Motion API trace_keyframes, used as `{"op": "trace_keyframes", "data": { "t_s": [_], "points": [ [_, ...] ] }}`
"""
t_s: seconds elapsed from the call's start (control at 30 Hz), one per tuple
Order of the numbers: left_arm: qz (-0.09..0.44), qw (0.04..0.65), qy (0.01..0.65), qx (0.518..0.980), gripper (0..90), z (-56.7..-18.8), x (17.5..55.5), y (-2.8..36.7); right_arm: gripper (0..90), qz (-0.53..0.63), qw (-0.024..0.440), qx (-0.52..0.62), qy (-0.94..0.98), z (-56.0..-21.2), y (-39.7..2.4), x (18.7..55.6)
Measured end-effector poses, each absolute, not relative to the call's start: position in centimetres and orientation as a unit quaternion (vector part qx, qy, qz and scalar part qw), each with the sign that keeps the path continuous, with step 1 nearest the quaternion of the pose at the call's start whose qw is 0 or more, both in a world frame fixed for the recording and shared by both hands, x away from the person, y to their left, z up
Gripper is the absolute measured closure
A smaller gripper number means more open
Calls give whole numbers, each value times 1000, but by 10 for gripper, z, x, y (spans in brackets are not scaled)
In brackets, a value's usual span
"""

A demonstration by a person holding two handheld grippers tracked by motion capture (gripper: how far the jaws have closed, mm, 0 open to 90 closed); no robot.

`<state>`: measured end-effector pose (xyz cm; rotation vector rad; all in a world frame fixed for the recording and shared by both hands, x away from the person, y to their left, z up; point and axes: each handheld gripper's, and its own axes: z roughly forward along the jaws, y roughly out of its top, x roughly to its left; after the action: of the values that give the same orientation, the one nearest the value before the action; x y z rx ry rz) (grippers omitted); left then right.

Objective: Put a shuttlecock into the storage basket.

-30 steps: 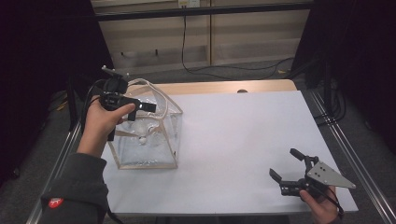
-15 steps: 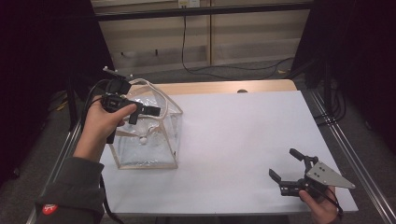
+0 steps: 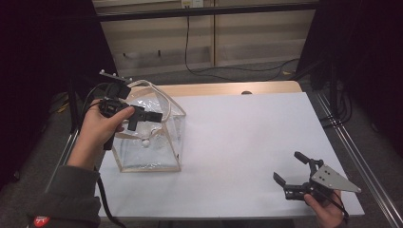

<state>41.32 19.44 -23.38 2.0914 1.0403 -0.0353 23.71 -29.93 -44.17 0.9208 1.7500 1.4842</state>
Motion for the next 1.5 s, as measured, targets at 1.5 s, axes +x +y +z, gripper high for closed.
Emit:
{"op": "trace_keyframes", "data": {
  "t_s": [1.5],
  "points": [
    [-41, 387, 350, 852, 87, -257, 385, 178, 17, 566, 328, 350, 670, -441, -298, 236]
  ]
}}
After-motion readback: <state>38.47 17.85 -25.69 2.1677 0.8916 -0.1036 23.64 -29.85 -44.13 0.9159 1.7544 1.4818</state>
